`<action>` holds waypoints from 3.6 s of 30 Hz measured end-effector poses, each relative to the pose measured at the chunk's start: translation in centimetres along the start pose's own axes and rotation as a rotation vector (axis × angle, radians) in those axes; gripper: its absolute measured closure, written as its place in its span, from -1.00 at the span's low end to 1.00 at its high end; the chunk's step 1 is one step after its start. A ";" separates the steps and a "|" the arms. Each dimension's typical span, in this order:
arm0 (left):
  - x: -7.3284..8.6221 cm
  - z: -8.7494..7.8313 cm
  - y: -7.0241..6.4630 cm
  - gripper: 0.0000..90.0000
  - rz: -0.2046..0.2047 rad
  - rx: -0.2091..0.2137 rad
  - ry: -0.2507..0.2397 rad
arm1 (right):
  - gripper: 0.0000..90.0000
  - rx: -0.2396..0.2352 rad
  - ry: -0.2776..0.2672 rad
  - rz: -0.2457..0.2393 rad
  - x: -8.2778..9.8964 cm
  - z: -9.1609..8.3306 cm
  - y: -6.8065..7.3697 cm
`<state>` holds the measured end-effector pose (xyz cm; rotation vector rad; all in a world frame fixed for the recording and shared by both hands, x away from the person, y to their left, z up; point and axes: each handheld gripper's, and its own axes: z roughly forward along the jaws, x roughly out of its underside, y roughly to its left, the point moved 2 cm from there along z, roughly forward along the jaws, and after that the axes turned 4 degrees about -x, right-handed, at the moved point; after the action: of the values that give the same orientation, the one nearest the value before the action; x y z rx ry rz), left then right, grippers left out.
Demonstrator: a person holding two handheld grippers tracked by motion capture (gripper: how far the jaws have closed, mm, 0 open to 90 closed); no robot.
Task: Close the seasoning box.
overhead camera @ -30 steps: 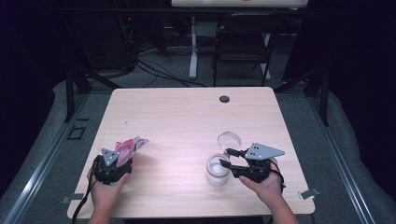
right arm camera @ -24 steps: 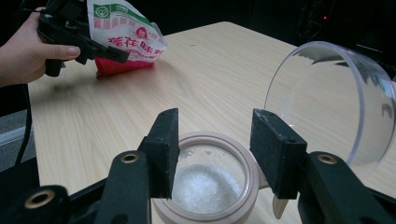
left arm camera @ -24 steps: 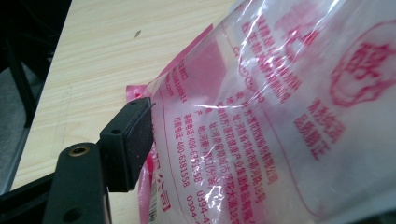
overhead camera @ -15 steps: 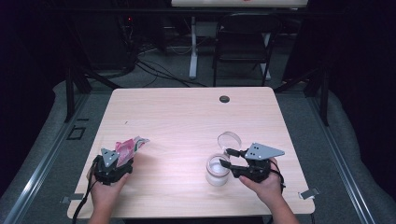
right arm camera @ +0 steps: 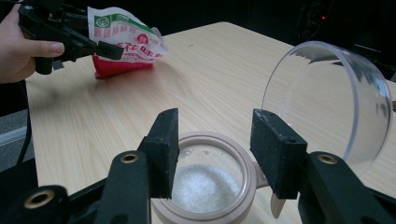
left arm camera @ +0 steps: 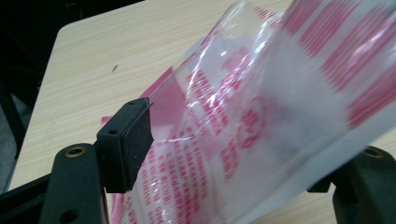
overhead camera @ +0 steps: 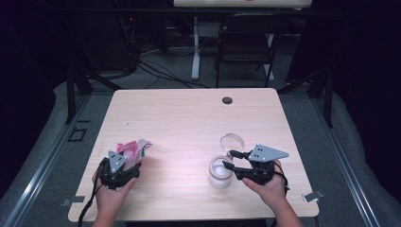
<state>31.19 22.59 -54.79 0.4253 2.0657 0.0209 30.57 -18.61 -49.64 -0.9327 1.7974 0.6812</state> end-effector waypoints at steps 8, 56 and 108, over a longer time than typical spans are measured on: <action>-0.6 0.0 -2.6 -0.33 0.051 0.075 -0.003 | 0.15 0.002 0.002 -0.002 0.0 0.0 0.0; -2.8 -1.5 -8.5 -0.31 0.137 0.251 -0.037 | 0.37 0.049 -0.015 0.012 -1.0 -2.2 -0.5; -1.8 -2.7 -4.4 0.10 0.028 0.176 -0.078 | 1.00 0.225 -0.012 0.114 0.3 -3.9 -4.9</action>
<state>28.43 18.37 -52.72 0.5545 1.9917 -0.1593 32.63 -24.40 -48.63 -0.6787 1.8829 0.5403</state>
